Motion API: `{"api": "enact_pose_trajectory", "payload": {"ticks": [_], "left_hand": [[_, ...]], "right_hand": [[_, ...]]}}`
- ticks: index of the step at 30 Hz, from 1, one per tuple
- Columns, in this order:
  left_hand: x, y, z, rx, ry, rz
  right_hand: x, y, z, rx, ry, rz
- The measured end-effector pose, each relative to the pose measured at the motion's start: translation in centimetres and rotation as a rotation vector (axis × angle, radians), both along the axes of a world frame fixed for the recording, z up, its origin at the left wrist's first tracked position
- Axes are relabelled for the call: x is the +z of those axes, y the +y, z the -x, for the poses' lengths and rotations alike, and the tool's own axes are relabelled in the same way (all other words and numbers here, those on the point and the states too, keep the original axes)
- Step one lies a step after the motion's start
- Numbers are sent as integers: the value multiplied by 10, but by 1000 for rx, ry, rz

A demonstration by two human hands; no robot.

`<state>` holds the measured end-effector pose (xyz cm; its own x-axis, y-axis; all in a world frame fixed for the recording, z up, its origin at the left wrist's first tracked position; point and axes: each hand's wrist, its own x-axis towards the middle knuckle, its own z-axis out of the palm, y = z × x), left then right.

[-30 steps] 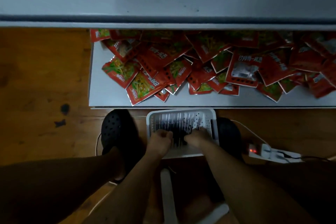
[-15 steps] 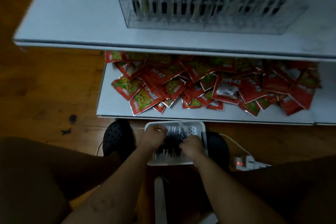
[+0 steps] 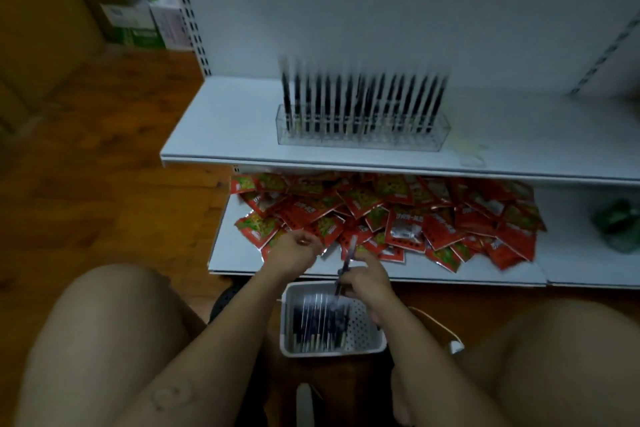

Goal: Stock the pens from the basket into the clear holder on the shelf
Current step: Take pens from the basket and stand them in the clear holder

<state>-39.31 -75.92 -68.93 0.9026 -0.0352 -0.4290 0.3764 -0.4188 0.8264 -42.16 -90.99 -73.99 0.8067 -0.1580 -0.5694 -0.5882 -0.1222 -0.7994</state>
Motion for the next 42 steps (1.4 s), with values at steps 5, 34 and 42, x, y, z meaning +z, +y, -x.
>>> {"api": "enact_pose_trajectory", "payload": {"ticks": [5,34,42], "left_hand": [[58,6,-25,3,-187,-110],[101,8,-169,237,-339,-351],[97,8,-160,250,-360,-323]], "right_hand": [[67,-2,-31,72,-302,39],[181,-54,-183,11,-1050,718],[194,-60,-169,168,-917,992]]}}
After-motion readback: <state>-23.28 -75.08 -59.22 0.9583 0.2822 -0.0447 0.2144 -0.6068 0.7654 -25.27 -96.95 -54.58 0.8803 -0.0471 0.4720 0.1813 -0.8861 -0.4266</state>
